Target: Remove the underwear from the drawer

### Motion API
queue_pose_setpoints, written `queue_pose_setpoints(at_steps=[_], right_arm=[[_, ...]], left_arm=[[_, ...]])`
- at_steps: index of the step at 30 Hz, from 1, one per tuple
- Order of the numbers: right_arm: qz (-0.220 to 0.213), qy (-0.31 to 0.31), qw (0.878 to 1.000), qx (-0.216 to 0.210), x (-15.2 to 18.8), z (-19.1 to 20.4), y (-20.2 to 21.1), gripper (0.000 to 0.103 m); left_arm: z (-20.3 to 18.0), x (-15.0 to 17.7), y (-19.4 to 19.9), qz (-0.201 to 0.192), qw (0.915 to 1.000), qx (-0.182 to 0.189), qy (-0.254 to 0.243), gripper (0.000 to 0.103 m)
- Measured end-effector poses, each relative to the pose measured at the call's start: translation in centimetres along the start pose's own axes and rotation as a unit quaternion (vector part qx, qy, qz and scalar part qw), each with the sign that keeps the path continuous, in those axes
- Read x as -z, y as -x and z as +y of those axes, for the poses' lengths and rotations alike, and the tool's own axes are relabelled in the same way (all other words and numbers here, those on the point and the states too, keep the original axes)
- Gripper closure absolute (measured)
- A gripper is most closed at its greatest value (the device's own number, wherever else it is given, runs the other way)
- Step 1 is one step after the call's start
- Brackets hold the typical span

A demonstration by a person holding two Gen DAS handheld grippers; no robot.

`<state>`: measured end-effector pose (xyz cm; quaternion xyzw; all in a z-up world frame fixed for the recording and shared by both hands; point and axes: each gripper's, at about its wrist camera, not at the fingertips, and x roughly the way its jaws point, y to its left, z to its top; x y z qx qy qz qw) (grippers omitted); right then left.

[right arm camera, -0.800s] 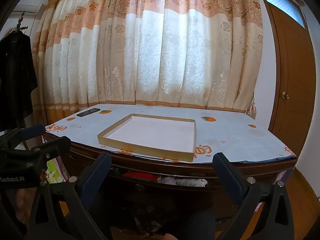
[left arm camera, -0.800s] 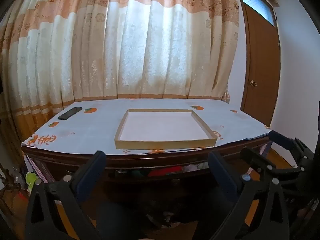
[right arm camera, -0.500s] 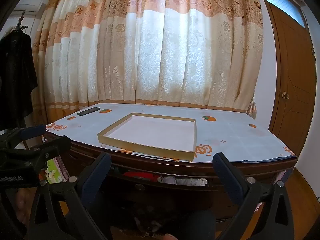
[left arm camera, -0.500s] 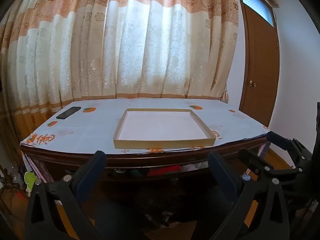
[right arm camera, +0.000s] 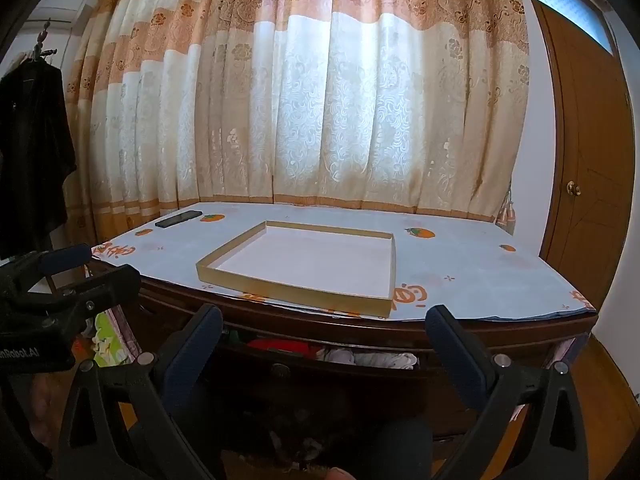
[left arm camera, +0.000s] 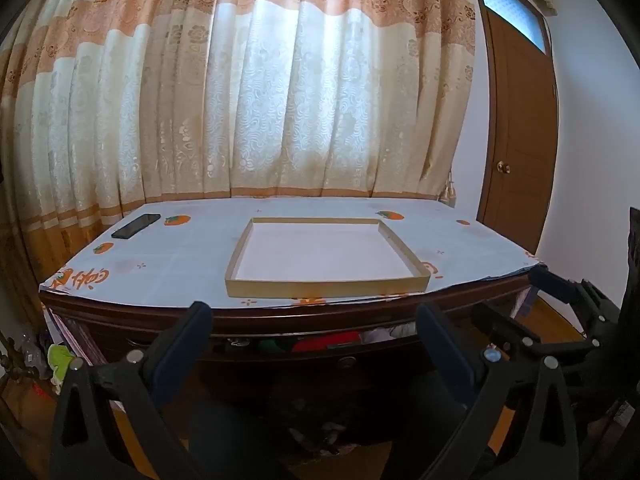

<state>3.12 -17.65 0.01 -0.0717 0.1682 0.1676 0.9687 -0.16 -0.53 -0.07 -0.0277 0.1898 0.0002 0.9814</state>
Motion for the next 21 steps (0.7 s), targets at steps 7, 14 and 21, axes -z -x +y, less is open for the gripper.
queue_pose_setpoints(at_steps=[7, 14, 21], right_arm=[[0.000, -0.001, 1.000, -0.001, 0.11, 0.03, 0.04, 0.000], [-0.001, 0.000, 1.000, -0.001, 0.09, 0.13, 0.01, 0.000], [0.000, 0.001, 1.000, -0.001, 0.27, 0.20, -0.07, 0.000]], left_arm=[[-0.05, -0.05, 0.07, -0.002, 1.0000, 0.000, 0.000, 0.000], [0.05, -0.08, 0.13, -0.002, 1.0000, 0.001, 0.000, 0.000], [0.08, -0.07, 0.15, -0.003, 1.0000, 0.001, 0.000, 0.000]])
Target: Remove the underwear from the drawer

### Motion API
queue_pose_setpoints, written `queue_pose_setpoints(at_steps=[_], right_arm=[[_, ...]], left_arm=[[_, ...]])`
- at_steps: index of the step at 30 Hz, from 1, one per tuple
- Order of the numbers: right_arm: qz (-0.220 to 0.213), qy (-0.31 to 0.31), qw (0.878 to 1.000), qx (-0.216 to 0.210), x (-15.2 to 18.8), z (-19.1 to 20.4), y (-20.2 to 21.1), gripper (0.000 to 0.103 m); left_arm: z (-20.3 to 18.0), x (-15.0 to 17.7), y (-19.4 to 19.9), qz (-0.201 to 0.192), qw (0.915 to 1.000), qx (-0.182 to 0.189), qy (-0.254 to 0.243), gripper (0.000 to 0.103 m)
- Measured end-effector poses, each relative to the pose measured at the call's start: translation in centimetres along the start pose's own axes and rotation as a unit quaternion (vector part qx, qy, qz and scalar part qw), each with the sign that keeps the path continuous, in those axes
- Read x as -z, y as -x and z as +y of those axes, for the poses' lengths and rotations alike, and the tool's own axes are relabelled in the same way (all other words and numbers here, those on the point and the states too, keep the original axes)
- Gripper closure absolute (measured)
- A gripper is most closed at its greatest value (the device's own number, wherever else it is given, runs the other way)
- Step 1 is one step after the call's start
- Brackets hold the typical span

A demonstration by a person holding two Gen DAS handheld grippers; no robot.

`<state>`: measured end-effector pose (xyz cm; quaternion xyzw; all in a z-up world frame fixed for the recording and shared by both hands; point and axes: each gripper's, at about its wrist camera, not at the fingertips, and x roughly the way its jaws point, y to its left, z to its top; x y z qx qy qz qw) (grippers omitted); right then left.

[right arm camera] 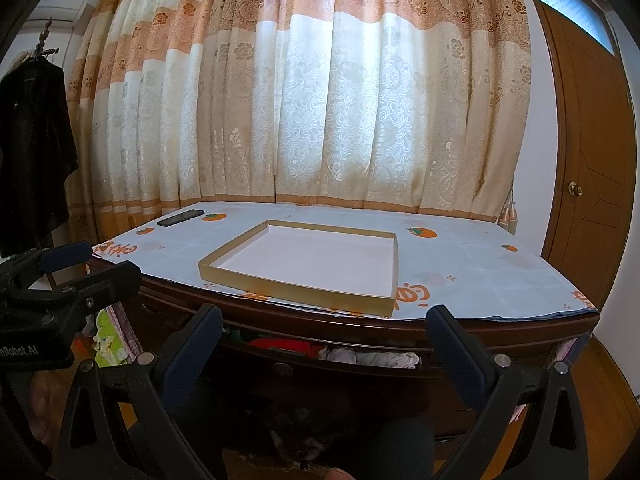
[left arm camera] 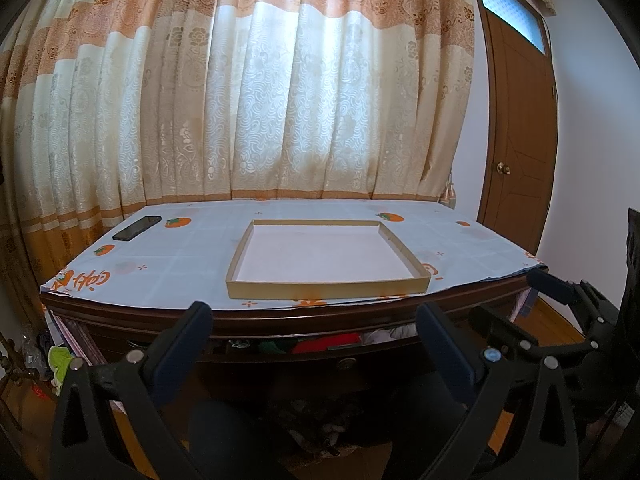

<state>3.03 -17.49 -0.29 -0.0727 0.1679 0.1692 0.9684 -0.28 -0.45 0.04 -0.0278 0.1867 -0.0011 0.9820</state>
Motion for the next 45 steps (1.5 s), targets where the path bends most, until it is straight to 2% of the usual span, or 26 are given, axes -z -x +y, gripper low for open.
queue_pose_setpoints(at_steps=[33, 45], right_arm=[[0.000, 0.000, 1.000, 0.001, 0.2, 0.4, -0.1, 0.000], [0.006, 0.000, 1.000, -0.006, 0.3, -0.1, -0.8, 0.000]], left_arm=[[0.2, -0.2, 0.0, 0.000, 1.0000, -0.001, -0.001, 0.000], [-0.1, 0.2, -1.2, 0.012, 0.9999, 0.000, 0.001, 0.000]])
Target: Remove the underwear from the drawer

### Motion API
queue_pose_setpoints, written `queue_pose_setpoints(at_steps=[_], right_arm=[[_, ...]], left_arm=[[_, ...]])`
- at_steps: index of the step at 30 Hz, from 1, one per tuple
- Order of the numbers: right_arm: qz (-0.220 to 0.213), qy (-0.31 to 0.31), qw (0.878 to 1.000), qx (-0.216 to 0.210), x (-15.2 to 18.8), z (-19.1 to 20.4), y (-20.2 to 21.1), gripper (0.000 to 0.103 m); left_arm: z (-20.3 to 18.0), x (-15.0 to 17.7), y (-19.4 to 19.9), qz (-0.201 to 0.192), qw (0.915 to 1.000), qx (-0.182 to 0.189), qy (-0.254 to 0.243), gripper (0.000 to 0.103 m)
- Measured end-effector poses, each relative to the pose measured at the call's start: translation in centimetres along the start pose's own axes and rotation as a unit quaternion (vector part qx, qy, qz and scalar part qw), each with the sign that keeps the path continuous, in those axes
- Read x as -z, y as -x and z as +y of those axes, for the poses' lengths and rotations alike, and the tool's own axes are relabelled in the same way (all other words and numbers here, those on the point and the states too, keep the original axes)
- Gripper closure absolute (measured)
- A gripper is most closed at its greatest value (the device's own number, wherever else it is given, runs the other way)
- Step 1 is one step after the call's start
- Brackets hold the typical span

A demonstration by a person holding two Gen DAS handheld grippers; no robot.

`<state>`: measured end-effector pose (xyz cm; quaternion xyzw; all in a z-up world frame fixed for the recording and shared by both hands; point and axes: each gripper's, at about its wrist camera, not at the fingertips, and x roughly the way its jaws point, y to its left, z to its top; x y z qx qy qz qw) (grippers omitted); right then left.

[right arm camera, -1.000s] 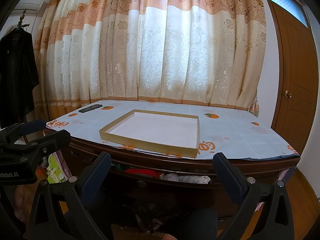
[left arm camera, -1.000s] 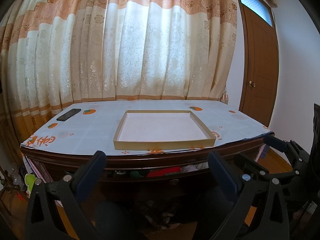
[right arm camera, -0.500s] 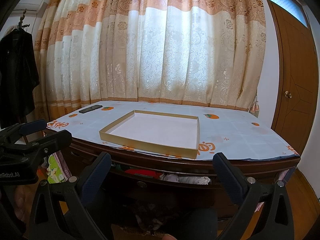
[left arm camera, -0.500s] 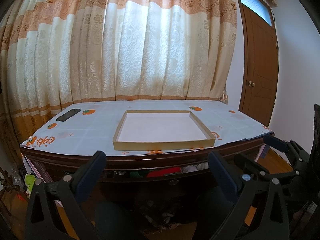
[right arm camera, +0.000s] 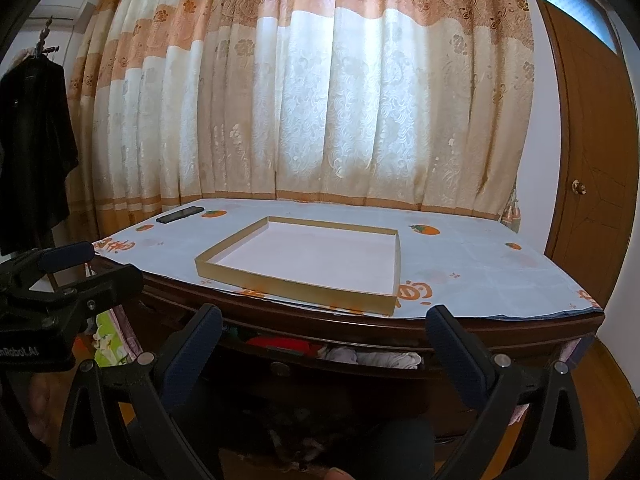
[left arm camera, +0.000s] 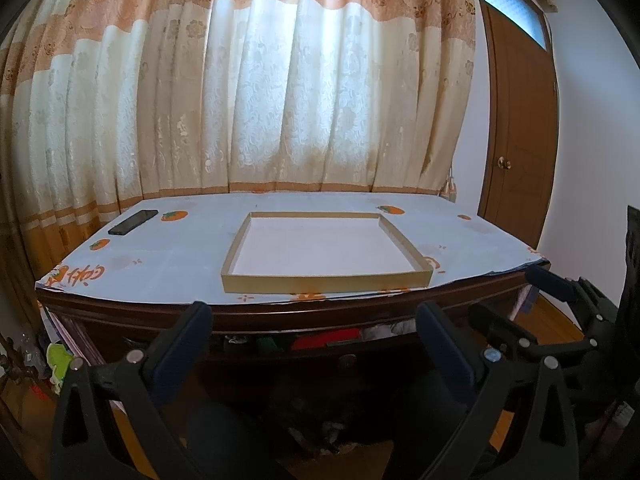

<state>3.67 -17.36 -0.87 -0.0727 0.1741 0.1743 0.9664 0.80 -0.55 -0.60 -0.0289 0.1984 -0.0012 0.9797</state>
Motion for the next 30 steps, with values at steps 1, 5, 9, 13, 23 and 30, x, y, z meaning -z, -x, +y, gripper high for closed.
queue_pose_setpoints(at_steps=[1, 5, 9, 13, 23, 30], right_arm=[[-0.001, 0.000, 1.000, 0.000, 0.0, -0.1, -0.1, 0.000], [-0.004, 0.003, 1.000, -0.001, 0.1, -0.2, -0.5, 0.000], [-0.024, 0.024, 0.999, -0.003, 0.7, -0.2, -1.1, 0.000], [-0.021, 0.038, 0.999, 0.000, 1.5, -0.5, -2.6, 0.000], [-0.056, 0.045, 0.997, -0.037, 5.0, -2.1, -8.0, 0.000], [-0.153, 0.069, 0.985, -0.043, 6.4, -1.7, -9.3, 0.000]], left_arm=[[0.0, 0.1, -0.1, 0.001, 1.0000, 0.000, 0.001, 0.000], [0.1, 0.4, -0.9, 0.009, 0.9999, 0.003, 0.004, 0.000], [0.3, 1.0, -1.9, 0.019, 0.9998, 0.005, 0.009, 0.000], [0.9, 1.5, -2.7, 0.020, 0.9996, 0.002, 0.022, 0.000], [2.8, 2.5, -5.7, 0.041, 0.9981, -0.023, 0.041, 0.000], [3.2, 3.3, -7.8, 0.064, 0.9967, -0.024, 0.042, 0.000]])
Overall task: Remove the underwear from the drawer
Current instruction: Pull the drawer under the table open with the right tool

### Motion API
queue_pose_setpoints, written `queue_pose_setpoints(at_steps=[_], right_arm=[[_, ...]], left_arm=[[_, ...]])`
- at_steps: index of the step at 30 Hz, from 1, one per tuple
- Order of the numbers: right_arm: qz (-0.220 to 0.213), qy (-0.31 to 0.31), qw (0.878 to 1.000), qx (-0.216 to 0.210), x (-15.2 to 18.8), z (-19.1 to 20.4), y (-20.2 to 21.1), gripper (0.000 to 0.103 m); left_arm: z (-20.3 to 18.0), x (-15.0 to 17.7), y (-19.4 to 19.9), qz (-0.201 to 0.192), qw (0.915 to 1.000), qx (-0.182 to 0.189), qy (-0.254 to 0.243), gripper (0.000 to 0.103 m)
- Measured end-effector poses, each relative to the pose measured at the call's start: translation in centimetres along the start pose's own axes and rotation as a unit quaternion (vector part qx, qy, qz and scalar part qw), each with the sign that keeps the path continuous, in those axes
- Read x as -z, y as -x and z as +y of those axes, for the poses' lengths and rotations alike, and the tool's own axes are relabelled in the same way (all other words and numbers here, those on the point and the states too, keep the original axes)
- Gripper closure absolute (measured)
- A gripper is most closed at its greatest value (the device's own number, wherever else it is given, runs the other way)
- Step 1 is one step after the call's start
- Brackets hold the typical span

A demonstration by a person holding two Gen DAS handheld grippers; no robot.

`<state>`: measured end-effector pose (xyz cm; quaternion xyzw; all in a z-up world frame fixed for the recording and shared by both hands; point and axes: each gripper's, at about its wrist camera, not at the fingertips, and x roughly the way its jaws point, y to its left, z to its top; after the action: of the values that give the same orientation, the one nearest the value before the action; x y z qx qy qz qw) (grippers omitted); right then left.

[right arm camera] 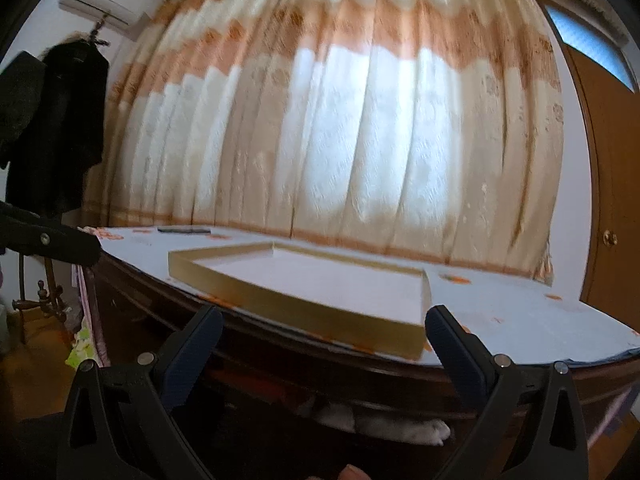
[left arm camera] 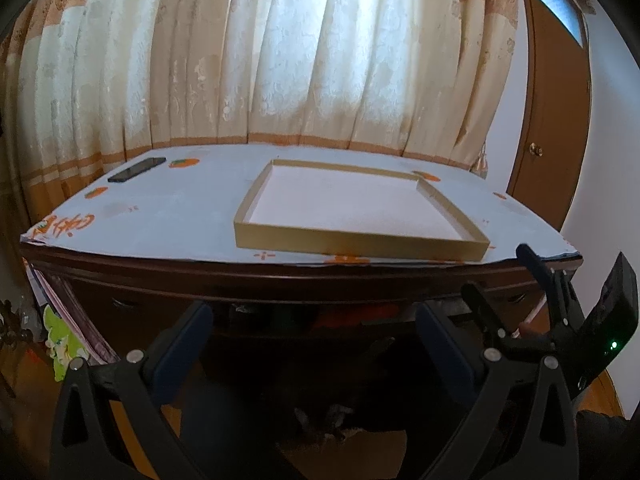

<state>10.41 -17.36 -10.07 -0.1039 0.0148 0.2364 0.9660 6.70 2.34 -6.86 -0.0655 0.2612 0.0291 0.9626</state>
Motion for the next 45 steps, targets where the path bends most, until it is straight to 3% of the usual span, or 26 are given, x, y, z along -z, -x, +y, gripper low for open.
queue_pose_setpoints(at_steps=[4, 13, 34, 45], right_arm=[[-0.038, 0.016, 0.999, -0.001, 0.8, 0.2, -0.7, 0.000], [-0.053, 0.041, 0.998, -0.014, 3.0, 0.2, -3.1, 0.000], [-0.047, 0.078, 0.996, -0.010, 4.6, -0.5, -5.0, 0.000], [-0.020, 0.101, 0.995, -0.008, 4.7, -0.1, -5.3, 0.000]], left_arm=[[0.2, 0.3, -1.0, 0.013, 0.9999, 0.002, 0.009, 0.000], [1.4, 0.6, -3.1, 0.034, 0.9992, -0.009, 0.020, 0.000], [2.2, 0.3, -3.7, 0.049, 0.9967, -0.065, -0.003, 0.000], [2.2, 0.1, -3.1, 0.043, 0.9968, -0.067, -0.007, 0.000]])
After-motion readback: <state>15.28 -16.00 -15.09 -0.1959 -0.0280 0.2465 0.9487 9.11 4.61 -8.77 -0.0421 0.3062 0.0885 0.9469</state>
